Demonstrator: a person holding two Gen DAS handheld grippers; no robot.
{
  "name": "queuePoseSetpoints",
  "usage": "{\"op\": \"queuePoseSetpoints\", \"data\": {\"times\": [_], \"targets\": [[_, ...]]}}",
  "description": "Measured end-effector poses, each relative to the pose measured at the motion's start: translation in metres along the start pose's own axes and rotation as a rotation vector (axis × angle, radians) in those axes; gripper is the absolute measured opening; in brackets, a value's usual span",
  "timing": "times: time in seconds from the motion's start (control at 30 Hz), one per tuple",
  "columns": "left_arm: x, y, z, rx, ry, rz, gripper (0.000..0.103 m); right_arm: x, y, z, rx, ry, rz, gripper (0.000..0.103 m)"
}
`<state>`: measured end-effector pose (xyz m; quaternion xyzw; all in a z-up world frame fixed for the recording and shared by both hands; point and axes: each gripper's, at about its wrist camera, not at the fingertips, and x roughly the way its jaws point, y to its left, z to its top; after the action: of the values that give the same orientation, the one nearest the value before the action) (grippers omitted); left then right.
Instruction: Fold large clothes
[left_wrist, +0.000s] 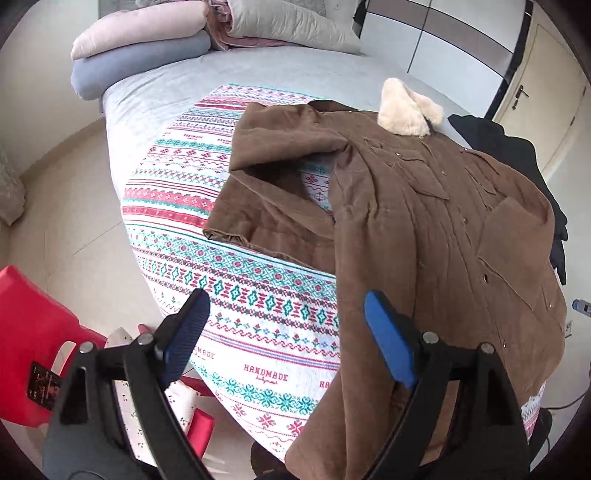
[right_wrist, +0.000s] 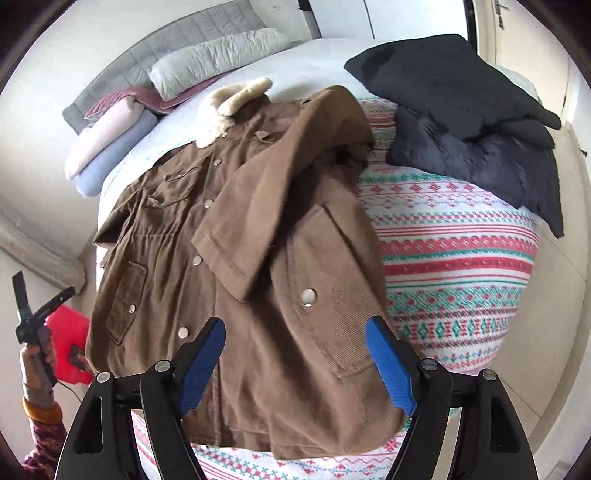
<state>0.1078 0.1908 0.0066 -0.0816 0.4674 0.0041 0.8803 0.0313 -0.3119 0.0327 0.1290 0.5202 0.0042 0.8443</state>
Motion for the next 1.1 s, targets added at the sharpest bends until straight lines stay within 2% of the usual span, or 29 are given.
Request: {"op": "queuePoseSetpoints", "data": {"times": [0.07, 0.13, 0.3, 0.4, 0.47, 0.5, 0.53, 0.57, 0.6, 0.67, 0.77, 0.8, 0.83, 0.87, 0.97, 1.0, 1.03, 1.1], "targets": [[0.009, 0.007, 0.004, -0.068, 0.013, -0.02, 0.086, 0.015, 0.012, 0.008, -0.017, 0.005, 0.011, 0.079], [0.012, 0.005, 0.005, -0.095, 0.012, -0.083, 0.086, 0.034, 0.021, 0.017, -0.018, 0.016, 0.023, 0.079], [0.017, -0.026, 0.002, -0.034, -0.017, -0.106, 0.086, 0.083, 0.026, 0.038, 0.04, 0.03, 0.06, 0.079], [0.019, -0.044, 0.001, -0.008, -0.04, -0.122, 0.086, 0.109, 0.021, 0.048, 0.098, 0.007, 0.083, 0.077], [0.019, -0.054, 0.001, 0.017, -0.064, -0.127, 0.086, 0.115, 0.017, 0.056, 0.12, -0.022, 0.081, 0.044], [0.019, -0.058, 0.001, 0.032, -0.076, -0.124, 0.086, 0.114, 0.013, 0.063, 0.126, -0.008, 0.077, 0.01], [0.018, -0.061, 0.001, 0.048, -0.084, -0.118, 0.086, 0.108, 0.007, 0.069, 0.135, -0.003, 0.082, 0.006], [0.018, -0.064, 0.002, 0.065, -0.089, -0.111, 0.086, 0.095, 0.003, 0.077, 0.129, -0.015, 0.058, 0.006], [0.018, -0.066, 0.002, 0.081, -0.094, -0.103, 0.086, 0.078, 0.0, 0.085, 0.099, -0.033, -0.008, 0.005], [0.019, -0.068, 0.004, 0.101, -0.105, -0.085, 0.086, 0.039, -0.002, 0.103, 0.005, -0.071, -0.173, 0.004], [0.022, -0.068, 0.007, 0.098, -0.114, -0.072, 0.086, -0.019, -0.008, 0.133, -0.133, -0.138, -0.512, 0.003], [0.023, -0.068, 0.008, 0.093, -0.112, -0.073, 0.086, -0.036, -0.016, 0.143, -0.132, -0.15, -0.582, 0.003], [0.025, -0.068, 0.008, 0.084, -0.11, -0.074, 0.086, -0.052, -0.026, 0.152, -0.097, -0.158, -0.605, 0.003], [0.026, -0.068, 0.008, 0.074, -0.108, -0.077, 0.086, -0.067, -0.036, 0.158, -0.045, -0.168, -0.573, 0.003], [0.029, -0.07, 0.005, 0.044, -0.106, -0.103, 0.086, -0.083, -0.048, 0.15, 0.064, -0.177, -0.29, 0.01], [0.031, -0.072, 0.004, 0.039, -0.099, -0.11, 0.086, -0.079, -0.044, 0.14, 0.067, -0.173, -0.195, 0.026], [0.032, -0.074, 0.003, 0.038, -0.09, -0.118, 0.086, -0.071, -0.038, 0.128, 0.063, -0.165, -0.113, 0.048], [0.034, -0.078, 0.001, 0.048, -0.069, -0.125, 0.086, -0.043, -0.019, 0.1, 0.035, -0.132, 0.004, 0.065]]}}
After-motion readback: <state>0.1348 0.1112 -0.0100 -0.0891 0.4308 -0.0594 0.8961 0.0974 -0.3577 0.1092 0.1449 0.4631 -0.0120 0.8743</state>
